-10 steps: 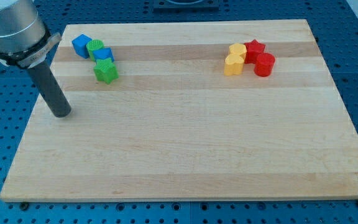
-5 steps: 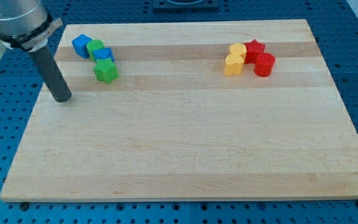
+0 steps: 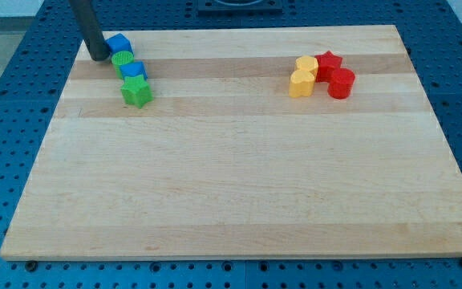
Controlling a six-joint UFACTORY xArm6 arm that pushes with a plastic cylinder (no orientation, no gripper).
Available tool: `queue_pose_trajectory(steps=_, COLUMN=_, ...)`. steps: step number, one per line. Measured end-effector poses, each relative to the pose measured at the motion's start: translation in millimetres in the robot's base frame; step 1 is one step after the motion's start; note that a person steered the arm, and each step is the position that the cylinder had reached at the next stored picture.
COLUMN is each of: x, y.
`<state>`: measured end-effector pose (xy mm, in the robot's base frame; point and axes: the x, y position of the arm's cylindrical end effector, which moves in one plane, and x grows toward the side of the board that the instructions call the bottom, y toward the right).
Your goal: Separate the blue blocks and green blocks from each other
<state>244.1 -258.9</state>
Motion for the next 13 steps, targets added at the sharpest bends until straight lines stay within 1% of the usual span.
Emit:
queue_pose_trajectory(steps=1, x=-53, y=-5)
queue_pose_trajectory(steps=2, x=-53, y=11)
queue_pose_trajectory(steps=3, x=-33, y=25)
queue_pose_trajectory(steps=4, x=22, y=39)
queue_pose_trajectory(steps=5, x=117, y=65)
queue_pose_trajectory(steps=6, x=196, y=77)
queue_pose_trajectory(steps=7, x=200, y=77)
queue_pose_trajectory(steps=9, x=171, y=70)
queue_pose_trajectory(steps=10, x=223, y=52)
queue_pose_trajectory(steps=11, x=251, y=52)
queue_pose_trajectory(steps=12, x=263, y=68)
queue_pose_trajectory(steps=13, x=260, y=139)
